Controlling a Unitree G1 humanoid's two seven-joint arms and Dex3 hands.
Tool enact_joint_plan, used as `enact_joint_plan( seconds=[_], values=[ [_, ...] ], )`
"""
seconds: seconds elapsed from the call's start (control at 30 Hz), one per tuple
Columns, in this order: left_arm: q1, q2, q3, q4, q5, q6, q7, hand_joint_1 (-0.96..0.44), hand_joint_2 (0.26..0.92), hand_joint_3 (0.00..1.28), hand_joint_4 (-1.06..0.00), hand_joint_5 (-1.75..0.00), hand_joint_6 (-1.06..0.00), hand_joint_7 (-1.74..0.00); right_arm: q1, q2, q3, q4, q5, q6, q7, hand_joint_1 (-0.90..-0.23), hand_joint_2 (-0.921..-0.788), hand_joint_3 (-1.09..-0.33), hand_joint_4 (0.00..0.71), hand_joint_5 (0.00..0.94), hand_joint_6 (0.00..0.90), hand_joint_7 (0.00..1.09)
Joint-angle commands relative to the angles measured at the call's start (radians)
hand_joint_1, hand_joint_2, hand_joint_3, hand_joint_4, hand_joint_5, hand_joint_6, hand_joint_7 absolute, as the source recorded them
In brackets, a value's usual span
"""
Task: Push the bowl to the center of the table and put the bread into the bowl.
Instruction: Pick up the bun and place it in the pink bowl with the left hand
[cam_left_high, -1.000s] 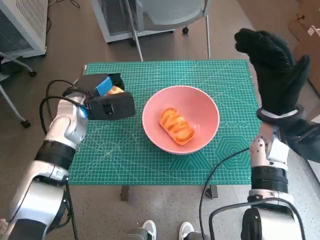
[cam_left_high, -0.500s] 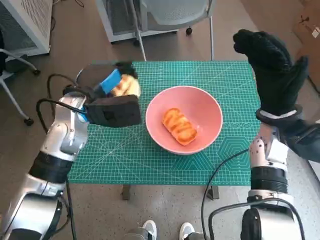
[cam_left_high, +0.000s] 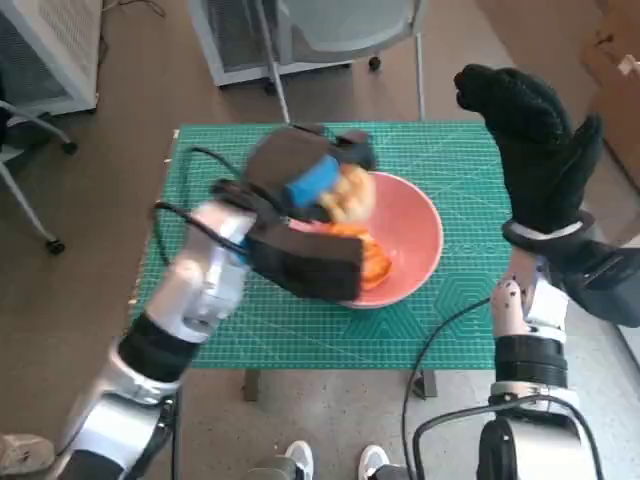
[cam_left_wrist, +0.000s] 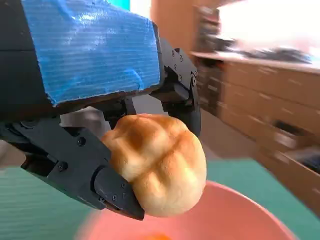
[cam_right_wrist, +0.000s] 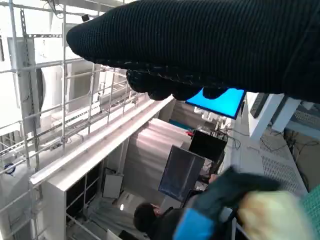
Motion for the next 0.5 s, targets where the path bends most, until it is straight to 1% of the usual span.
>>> enact_joint_plan(
  seconds=[0.03, 0.33, 0.5],
  values=[
    [-0.059, -0.026, -0.018, 0.072, 0.011, -0.052, 0.006, 0.0, 0.92, 0.03, -0.79, -1.07, -0.62, -1.16, 0.036, -0.008, -0.001, -0.024, 0.004, 0.024, -0.008, -0.649, -0.921, -0.74, 0.325, 0.001, 0.46, 0.0],
    [-0.103, -0.067, -0.03, 0.282, 0.0, -0.165, 0.064, 0.0, 0.92, 0.03, -0.79, -1.08, -0.62, -1.15, 0.058, -0.018, -0.003, -0.058, -0.006, 0.033, -0.028, -0.65, -0.921, -0.742, 0.325, 0.0, 0.46, 0.0],
    [-0.123, -0.091, -0.024, 0.381, -0.013, -0.183, 0.072, 0.0, 0.92, 0.03, -0.79, -1.08, -0.61, -1.15, 0.065, -0.027, -0.003, -0.071, -0.012, 0.04, -0.043, -0.649, -0.921, -0.742, 0.323, 0.0, 0.46, 0.0]
  ],
)
